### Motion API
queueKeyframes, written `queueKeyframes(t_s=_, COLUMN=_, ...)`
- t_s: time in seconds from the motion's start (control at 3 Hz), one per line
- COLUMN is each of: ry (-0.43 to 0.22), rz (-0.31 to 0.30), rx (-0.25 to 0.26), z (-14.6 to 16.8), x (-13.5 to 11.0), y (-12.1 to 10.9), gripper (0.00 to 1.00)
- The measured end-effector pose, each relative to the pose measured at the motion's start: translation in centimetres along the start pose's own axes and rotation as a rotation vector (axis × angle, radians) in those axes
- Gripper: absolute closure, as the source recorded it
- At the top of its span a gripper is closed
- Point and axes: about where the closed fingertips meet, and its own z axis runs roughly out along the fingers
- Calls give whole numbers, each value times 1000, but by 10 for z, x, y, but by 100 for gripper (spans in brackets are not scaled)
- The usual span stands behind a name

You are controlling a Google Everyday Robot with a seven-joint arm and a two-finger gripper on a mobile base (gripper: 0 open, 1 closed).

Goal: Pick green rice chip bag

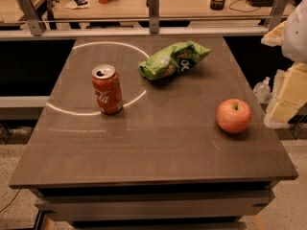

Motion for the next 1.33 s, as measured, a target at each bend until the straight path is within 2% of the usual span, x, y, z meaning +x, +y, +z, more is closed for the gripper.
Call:
queueKeyframes(t_s=0.33, ry=0, rz=0, rx=0, z=0, x=0, y=0, gripper=0)
queueKeyframes(t_s=0.67, ry=-27, rz=3, rx=28, z=0, x=-2, y=-9, gripper=0)
queueKeyframes(t_s=1.0, ry=-67, rz=30, rx=94, z=4, x=-2, y=-32, gripper=0)
queueKeyframes(t_s=1.33, ry=-129, rz=87, rx=152, z=11, x=0, y=-59, gripper=0)
